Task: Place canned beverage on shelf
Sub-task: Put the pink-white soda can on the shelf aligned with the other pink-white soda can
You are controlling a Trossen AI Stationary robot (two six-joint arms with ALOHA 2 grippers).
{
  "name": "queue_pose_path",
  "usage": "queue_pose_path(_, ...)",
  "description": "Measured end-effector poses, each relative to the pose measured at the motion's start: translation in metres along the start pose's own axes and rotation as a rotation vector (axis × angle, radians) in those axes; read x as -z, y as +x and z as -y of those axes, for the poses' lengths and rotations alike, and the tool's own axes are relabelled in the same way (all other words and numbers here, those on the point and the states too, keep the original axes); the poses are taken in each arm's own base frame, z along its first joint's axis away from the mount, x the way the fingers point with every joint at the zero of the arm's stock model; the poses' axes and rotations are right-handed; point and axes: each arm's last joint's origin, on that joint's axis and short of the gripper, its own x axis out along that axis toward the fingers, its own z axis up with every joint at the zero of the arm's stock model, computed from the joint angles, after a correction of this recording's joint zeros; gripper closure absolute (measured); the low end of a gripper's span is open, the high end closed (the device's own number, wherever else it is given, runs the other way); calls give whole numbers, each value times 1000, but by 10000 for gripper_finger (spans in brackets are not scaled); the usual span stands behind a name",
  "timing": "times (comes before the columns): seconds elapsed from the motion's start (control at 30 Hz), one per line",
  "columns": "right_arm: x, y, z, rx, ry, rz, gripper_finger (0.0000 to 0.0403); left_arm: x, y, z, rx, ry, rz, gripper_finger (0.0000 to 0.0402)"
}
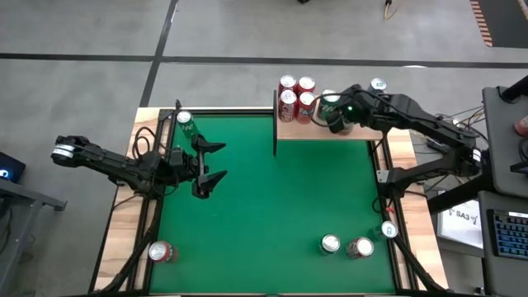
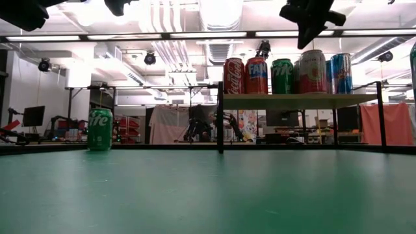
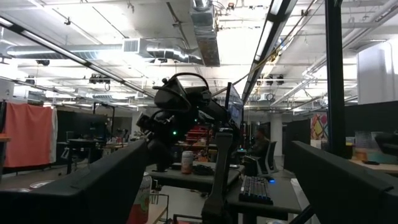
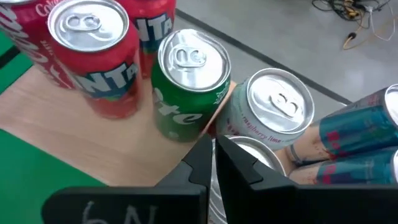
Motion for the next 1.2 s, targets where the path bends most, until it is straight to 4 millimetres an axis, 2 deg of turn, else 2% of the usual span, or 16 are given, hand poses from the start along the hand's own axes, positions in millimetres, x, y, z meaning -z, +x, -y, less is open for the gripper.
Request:
queue_pose_path(0.3, 7, -1, 4, 29, -15, -57, 390, 0, 0, 0, 0, 3, 0, 25)
queue_pose_path(0.73, 10, 5, -1, 17, -25, -79, 390, 0, 0, 0, 0, 3, 0, 25)
queue_pose_path(1.2, 15, -4, 6, -28, -45, -118, 390, 0, 0, 0, 0, 3, 0, 25)
